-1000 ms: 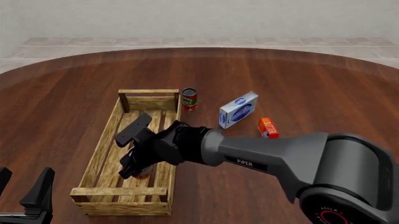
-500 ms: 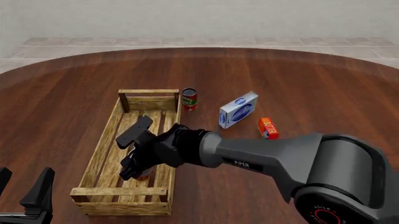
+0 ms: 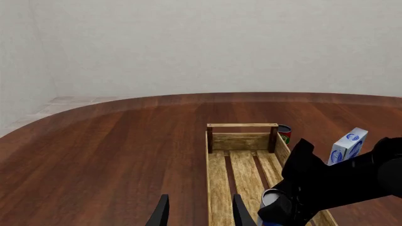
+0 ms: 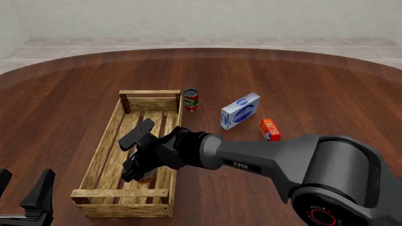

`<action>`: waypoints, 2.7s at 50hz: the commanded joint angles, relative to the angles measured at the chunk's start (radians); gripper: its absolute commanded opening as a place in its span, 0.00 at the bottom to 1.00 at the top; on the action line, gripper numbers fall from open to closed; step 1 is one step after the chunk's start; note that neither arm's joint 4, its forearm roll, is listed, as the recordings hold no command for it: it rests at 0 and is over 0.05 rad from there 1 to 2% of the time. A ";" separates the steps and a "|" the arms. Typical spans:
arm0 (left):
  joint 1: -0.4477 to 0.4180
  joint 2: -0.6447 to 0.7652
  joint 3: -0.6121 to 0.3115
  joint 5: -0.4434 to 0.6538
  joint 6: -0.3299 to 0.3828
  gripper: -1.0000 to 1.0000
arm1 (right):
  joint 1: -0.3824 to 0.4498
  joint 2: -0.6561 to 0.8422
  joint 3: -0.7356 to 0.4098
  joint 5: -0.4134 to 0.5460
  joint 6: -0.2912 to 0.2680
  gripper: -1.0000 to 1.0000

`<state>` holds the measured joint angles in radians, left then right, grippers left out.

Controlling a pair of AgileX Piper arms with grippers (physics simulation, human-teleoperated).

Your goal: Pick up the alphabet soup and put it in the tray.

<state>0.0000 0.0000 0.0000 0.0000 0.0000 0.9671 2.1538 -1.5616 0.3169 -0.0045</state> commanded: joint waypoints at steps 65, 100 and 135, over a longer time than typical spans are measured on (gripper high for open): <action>0.000 0.000 0.000 0.000 0.000 1.00 | 0.004 0.026 -0.028 0.014 0.062 1.00; 0.000 0.000 0.000 0.000 0.000 1.00 | -0.009 -0.012 -0.050 0.053 0.042 1.00; 0.000 0.000 0.000 0.000 0.000 1.00 | -0.018 -0.068 -0.094 0.105 0.018 1.00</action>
<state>0.0000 0.0000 0.0000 0.0000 0.0000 0.9560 2.1042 -1.6415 0.4059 0.0269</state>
